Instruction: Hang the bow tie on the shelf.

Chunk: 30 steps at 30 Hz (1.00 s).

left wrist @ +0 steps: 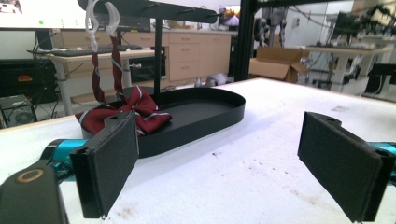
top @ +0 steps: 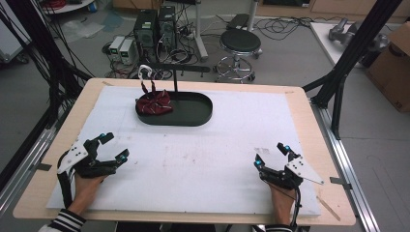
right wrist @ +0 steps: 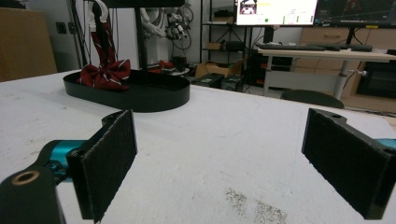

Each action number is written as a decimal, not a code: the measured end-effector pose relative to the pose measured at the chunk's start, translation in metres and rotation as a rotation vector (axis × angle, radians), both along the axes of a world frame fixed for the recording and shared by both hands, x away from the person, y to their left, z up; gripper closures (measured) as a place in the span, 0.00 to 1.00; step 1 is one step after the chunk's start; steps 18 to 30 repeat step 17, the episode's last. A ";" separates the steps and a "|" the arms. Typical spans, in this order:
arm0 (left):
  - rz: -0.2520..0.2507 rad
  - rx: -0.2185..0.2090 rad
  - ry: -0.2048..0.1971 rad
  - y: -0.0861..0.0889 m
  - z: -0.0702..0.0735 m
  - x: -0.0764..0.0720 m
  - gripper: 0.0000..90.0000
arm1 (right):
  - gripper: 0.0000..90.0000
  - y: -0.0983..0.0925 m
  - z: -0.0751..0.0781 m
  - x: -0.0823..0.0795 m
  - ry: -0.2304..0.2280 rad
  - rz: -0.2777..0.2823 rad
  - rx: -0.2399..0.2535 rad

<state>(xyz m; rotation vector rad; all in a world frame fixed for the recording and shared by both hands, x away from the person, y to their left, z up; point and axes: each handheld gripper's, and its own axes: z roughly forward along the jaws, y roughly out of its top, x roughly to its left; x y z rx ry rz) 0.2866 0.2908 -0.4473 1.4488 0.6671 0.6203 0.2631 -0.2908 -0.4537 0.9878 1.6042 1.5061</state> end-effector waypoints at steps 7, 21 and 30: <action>0.017 0.001 0.000 -0.002 -0.007 0.001 0.15 | 0.10 0.000 0.000 0.000 -0.003 -0.003 -0.005; 0.048 -0.009 -0.016 -0.002 -0.008 -0.001 0.15 | 0.10 0.002 0.000 -0.001 -0.001 -0.012 -0.013; 0.048 -0.009 -0.016 -0.002 -0.008 -0.001 0.15 | 0.10 0.002 0.000 -0.001 -0.001 -0.012 -0.013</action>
